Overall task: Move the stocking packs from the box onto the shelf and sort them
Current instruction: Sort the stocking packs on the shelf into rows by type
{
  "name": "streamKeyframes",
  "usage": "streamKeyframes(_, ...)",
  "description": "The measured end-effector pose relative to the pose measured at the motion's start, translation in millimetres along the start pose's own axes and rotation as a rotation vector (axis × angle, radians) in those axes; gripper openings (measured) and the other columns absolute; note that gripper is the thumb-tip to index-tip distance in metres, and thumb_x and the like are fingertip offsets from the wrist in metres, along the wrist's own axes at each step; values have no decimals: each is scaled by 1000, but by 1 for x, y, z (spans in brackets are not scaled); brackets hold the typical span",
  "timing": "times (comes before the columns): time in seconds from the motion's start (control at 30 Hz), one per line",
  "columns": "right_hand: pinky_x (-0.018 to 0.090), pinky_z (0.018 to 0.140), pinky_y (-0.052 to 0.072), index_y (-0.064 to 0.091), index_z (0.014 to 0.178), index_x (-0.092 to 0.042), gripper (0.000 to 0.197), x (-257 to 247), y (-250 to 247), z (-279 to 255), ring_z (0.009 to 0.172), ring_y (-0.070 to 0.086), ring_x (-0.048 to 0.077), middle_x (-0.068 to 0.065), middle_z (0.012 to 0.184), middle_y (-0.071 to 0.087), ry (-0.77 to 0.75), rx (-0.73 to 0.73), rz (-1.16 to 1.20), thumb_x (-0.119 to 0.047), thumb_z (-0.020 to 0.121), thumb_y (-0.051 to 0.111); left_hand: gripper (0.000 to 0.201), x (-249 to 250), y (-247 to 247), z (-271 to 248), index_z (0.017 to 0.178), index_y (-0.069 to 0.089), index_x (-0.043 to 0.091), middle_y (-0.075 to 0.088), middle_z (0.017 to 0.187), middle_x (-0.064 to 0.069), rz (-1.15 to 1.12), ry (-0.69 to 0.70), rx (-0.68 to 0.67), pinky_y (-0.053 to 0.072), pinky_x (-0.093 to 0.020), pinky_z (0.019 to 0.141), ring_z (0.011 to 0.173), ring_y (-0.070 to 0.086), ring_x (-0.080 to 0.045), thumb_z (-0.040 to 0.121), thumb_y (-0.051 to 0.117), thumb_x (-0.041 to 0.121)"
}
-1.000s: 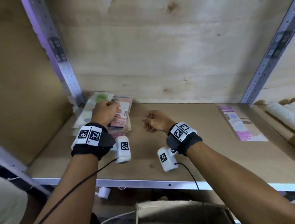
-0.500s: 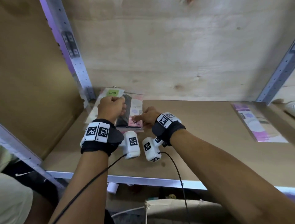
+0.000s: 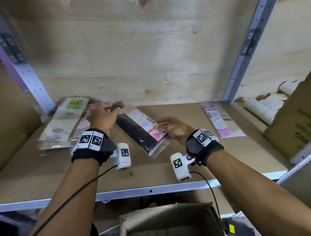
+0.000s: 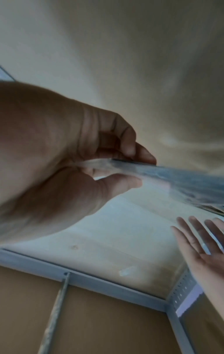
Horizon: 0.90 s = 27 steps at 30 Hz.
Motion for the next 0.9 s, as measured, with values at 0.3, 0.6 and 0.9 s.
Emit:
streamKeyframes(0.3,26,71,56,73,114,-13,29,21,-83,-35,83,70,19,12,104,76,-34,8,17,-18,85,76,30,26,88,-15,95,68,30,67,94,11,43,135,-296,42,-28,82,87,61,-11,85,67,58)
streamKeyframes(0.6,40,87,59,72,116,-10,29,32,-138,-57,97,69,23,10,109,73,4,36,312,-22,90,69,24,37,132,-28,93,73,17,79,88,-1,-406,-78,-335,58,-27,59,67,74,-17,90,72,40)
streamKeyframes(0.9,40,82,61,67,88,-13,4,20,-167,-57,88,71,24,10,93,71,-143,209,726,-16,91,68,43,39,189,-49,131,60,0,64,131,-21,-708,-240,-432,47,-44,100,111,63,-33,99,59,29)
Point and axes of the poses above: each hand's wrist, its own z-axis towards the middle knuckle, its own y-axis out of the palm, x = y × z, the point moved 9 cm from there along z, towards the middle knuckle
